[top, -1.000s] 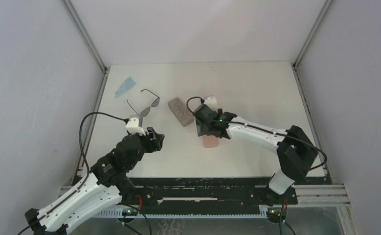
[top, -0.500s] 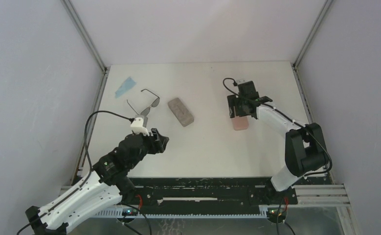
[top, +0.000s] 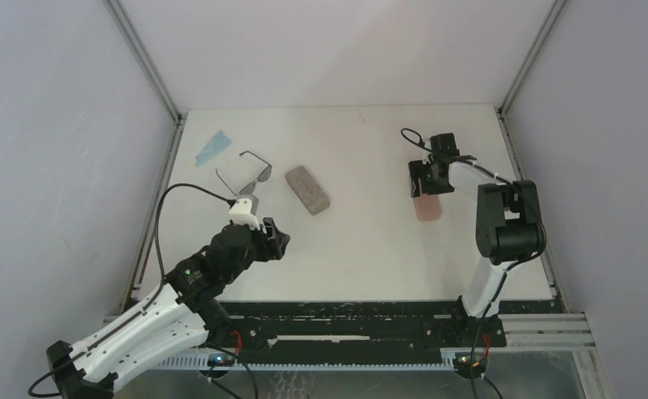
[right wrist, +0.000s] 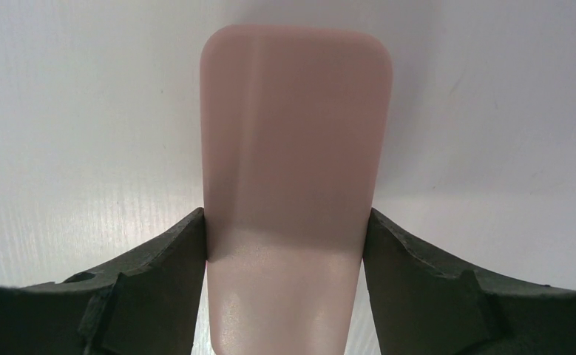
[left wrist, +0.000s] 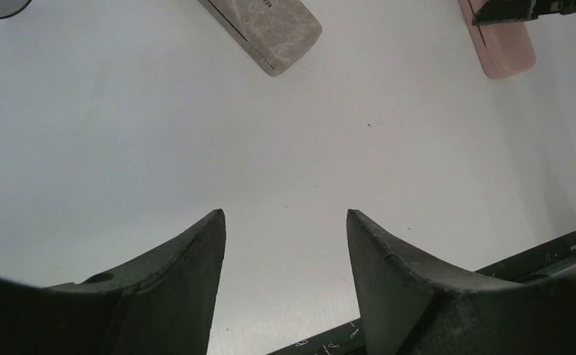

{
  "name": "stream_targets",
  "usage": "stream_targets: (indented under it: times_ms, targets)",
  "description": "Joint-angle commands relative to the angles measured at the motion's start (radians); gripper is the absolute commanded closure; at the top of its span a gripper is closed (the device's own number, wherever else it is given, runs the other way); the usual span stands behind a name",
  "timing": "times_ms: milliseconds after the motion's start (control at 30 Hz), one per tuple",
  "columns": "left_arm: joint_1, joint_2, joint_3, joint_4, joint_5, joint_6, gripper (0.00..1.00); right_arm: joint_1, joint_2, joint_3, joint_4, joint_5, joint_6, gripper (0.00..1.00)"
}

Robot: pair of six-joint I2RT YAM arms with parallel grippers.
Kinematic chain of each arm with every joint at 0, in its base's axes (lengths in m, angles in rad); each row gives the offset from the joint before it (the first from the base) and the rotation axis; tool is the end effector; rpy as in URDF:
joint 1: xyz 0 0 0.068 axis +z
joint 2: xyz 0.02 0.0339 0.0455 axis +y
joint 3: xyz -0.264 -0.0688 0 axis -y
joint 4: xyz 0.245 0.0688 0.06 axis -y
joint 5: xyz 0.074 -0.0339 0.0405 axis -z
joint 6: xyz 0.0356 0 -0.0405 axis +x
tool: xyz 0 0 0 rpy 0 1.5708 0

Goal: Organize the sunglasses
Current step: Move the sunglasses case at the center of the board.

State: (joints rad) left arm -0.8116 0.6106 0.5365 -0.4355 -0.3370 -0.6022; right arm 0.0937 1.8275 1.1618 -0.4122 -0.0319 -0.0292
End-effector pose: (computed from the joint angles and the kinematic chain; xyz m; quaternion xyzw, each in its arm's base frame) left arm 0.1093 -0.0981 0.2541 0.0045 0.8545 -0.2140 0.4733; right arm 0.3669 0.0356 0.1682 -0.0634 0.9676 0.0233 0.2433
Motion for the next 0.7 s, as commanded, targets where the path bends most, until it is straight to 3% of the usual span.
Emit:
stream_targets:
  times_ms: [0,133,300,467,667]
  targets:
    - [-0.002,0.028,0.046,0.044,-0.022,-0.008,0.34,-0.028,0.034,0.065,0.034,-0.013,-0.042,0.51]
    - [-0.001,0.055,0.065,0.042,-0.033,-0.001,0.34,-0.03,0.059,0.096,0.027,-0.001,-0.057,0.4]
    - [-0.001,0.058,0.077,0.036,-0.052,0.007,0.33,-0.035,0.059,0.112,0.029,-0.003,-0.061,0.19]
    - [0.024,0.066,0.103,0.012,-0.059,0.019,0.3,-0.036,-0.009,0.114,0.011,-0.015,-0.06,0.05]
    - [0.087,0.145,0.189,-0.037,-0.09,0.05,0.25,-0.021,-0.206,0.1,-0.006,-0.019,0.039,0.0]
